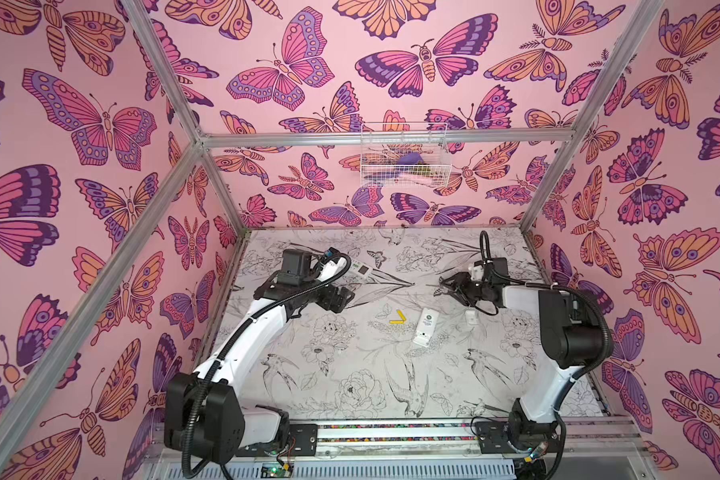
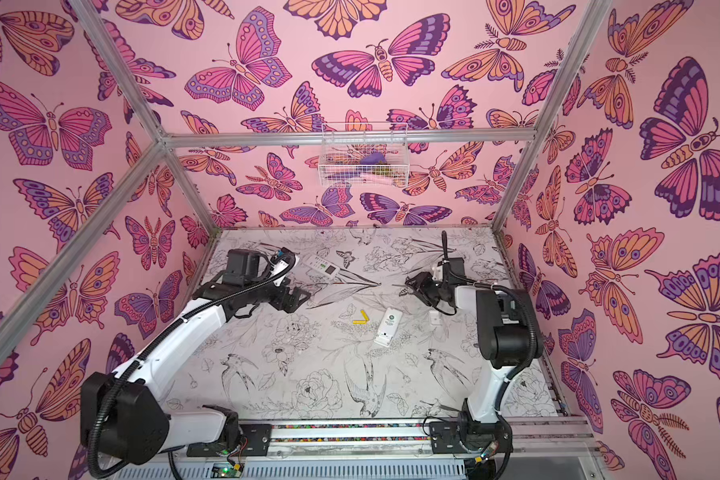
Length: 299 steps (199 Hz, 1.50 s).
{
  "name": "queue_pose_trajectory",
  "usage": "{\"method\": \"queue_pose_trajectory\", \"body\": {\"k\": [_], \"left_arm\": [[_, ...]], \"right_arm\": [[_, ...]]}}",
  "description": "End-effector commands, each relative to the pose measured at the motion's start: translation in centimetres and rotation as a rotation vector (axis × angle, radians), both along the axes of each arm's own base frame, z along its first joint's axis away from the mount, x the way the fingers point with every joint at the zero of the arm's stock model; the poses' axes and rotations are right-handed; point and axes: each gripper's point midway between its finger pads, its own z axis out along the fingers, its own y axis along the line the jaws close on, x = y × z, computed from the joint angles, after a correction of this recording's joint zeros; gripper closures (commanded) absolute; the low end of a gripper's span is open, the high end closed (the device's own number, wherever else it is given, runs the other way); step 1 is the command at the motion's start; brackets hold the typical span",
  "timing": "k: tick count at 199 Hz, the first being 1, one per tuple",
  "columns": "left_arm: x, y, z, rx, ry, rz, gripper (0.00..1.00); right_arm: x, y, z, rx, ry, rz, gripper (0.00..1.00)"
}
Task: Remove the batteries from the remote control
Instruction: 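Lay the screwdriver down with the right gripper while the left reaches for the display remote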
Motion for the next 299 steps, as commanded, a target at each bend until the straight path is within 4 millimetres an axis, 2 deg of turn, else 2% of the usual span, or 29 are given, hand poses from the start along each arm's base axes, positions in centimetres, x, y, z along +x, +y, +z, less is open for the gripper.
{"method": "queue_pose_trajectory", "body": {"k": [1,37,75,114,147,182,201,229,251,283,290,299], "left_arm": [[-0.3,0.2,0.2,-0.022,-0.009,-0.002,0.06],[0.0,0.7,0.2,-0.019,-0.01,0.01,0.05],[0.1,1.0,0.2,-0.007,-0.022,0.007,0.05],[0.1,1.2,0.4,0.031,-0.046,-0.025,0.05],[-0.6,0.8,0.8,0.029,-0.055,-0.07,0.05],[-0.6,0.9,0.8,0.057,-0.066,-0.096,0.04],[-1.0,0.2,0.8,0.029,-0.053,-0.121,0.0],[-0.9,-0.5,1.5,0.061,-0.079,-0.184,0.01],[-0.1,-1.0,2.1,0.091,-0.109,-0.229,0.01],[0.6,-1.7,1.7,0.129,-0.13,-0.288,0.01],[0.7,-1.8,1.6,0.132,-0.131,-0.291,0.01],[0.6,-2.0,1.3,0.138,-0.125,-0.3,0.01]], "right_arm": [[-1.6,-0.2,-1.4,-0.091,0.084,0.066,0.39],[-2.8,-0.4,-2.0,-0.209,0.173,0.155,0.28],[-3.2,-1.1,-1.8,-0.36,0.227,0.23,0.2],[-2.7,-1.7,-1.6,-0.482,0.24,0.29,0.14],[-2.2,-1.1,-1.5,-0.598,0.236,0.394,0.08],[-2.4,-0.1,-1.4,-0.703,0.252,0.508,0.05],[-2.2,-0.8,-0.6,-0.742,0.245,0.516,0.03],[-2.2,-1.0,0.9,-0.763,0.213,0.527,0.02],[-2.4,-1.8,0.8,-0.807,0.237,0.533,0.02],[-2.7,0.8,1.0,-0.801,0.194,0.597,0.0],[-2.7,0.8,1.0,-0.807,0.186,0.601,0.0],[-2.4,-0.2,0.9,-0.827,0.192,0.574,0.01]]}}
